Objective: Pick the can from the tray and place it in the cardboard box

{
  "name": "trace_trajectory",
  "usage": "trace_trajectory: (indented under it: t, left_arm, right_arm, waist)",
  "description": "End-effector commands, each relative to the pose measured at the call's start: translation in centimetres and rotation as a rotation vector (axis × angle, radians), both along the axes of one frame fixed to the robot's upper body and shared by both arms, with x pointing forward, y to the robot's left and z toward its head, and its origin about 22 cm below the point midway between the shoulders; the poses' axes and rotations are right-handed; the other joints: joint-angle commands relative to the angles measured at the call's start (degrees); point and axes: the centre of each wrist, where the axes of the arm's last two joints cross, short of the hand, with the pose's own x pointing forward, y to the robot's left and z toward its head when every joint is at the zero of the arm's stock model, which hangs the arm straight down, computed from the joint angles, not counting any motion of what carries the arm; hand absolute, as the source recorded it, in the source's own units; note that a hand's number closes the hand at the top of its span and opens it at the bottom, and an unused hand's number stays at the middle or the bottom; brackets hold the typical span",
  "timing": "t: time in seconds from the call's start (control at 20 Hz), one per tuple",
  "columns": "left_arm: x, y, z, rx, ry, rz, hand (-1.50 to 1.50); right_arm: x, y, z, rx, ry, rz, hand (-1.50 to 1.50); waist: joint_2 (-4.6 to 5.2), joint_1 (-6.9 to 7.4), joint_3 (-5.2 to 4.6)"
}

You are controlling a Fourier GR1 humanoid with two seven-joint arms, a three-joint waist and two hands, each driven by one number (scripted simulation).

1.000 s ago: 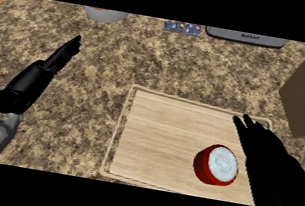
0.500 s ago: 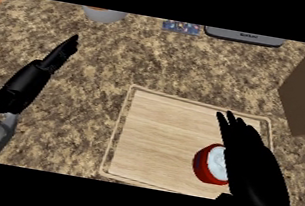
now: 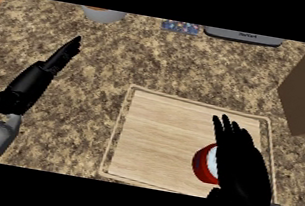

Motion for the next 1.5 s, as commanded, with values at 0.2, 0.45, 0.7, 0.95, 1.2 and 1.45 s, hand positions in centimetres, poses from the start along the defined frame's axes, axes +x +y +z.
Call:
trace_trajectory:
  t: [0.2,0.45,0.7,0.95,1.2,1.45]
  left_arm:
    - [-0.6,1.3,0.0,0.006,-0.005,0.009,0.0]
    - [0.0,0.8,0.0,-0.005,-0.019,0.009,0.0]
    - [-0.6,-0.4,0.0,-0.008,-0.004,0.005,0.0]
    - [-1.2,0.6,-0.1,-0.011,0.011,-0.007,0.0]
    - [0.2,-1.5,0.9,-0.003,-0.032,-0.08,0.0]
    - [0.9,-2.2,1.1,-0.003,-0.038,-0.088,0.0]
  right_arm:
    - [1.0,-0.4,-0.4,-0.082,0.087,-0.173,-1.5]
    - [-0.9,1.2,-2.2,-0.086,0.052,-0.066,1.5]
    - [0.9,-0.1,-2.7,-0.13,-0.077,-0.006,1.5]
    - [0.0,0.1,-1.8,-0.173,-0.145,0.025,1.5]
    - [12.9,-1.2,-0.5,0.073,-0.167,-0.103,1.5]
    - [18.3,-1.9,1.9,0.061,-0.333,-0.113,1.5]
  waist:
    - [0.1,0.3,0.04]
    - [0.11,0.05,0.07]
    - [0.11,0.21,0.1]
    - [0.07,0.15,0.09]
    - [1.8,4.46,0.25]
    - [1.93,5.21,0.2]
